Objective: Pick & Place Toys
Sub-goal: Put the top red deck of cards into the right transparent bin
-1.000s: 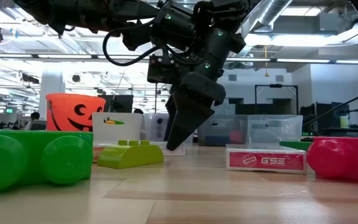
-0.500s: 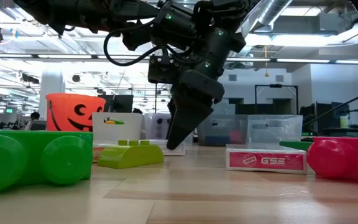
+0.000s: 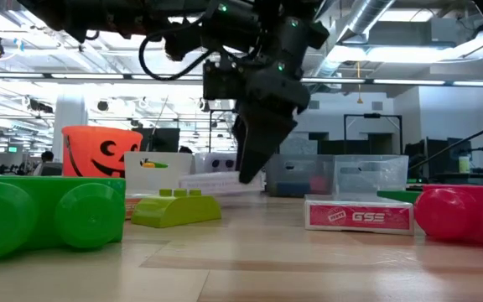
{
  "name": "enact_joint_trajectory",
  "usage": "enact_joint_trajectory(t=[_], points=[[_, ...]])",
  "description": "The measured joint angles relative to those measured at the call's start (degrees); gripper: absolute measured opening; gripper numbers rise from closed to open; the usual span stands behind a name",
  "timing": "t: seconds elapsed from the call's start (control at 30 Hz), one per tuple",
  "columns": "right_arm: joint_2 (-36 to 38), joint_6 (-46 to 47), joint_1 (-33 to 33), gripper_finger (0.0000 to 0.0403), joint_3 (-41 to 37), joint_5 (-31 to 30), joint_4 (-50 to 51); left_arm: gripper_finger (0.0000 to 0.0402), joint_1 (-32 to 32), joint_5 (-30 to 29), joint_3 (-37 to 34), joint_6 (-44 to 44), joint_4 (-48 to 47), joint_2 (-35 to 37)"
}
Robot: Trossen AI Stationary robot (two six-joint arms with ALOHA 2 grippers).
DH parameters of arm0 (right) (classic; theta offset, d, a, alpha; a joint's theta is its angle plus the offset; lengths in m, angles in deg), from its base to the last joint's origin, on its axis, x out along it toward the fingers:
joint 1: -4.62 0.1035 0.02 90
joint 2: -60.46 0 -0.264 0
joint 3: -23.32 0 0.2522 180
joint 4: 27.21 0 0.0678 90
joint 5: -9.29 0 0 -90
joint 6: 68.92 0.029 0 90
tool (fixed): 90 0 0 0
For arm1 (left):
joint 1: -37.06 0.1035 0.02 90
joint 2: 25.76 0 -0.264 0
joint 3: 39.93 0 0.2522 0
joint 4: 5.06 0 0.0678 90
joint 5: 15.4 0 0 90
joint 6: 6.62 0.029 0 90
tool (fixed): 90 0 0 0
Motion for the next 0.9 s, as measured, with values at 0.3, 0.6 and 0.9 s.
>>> enact_joint_trajectory(t=[0.3,0.6,0.9], points=[[-0.11,-0.09,-0.87,0.0301,3.38,-0.03,7.47,0.0332,0.37,-2.85,0.13,1.63,-8.35,12.71],[-0.07,-0.1,-0.94,0.0301,3.53,-0.05,7.76,0.0332,0.28,-9.15,0.02,1.93,-25.79,26.4],[-0.04,-0.09,-2.18,0.0301,7.46,-3.15,10.96,0.0332,0.28,-10.23,0.0,4.06,-32.3,30.44]])
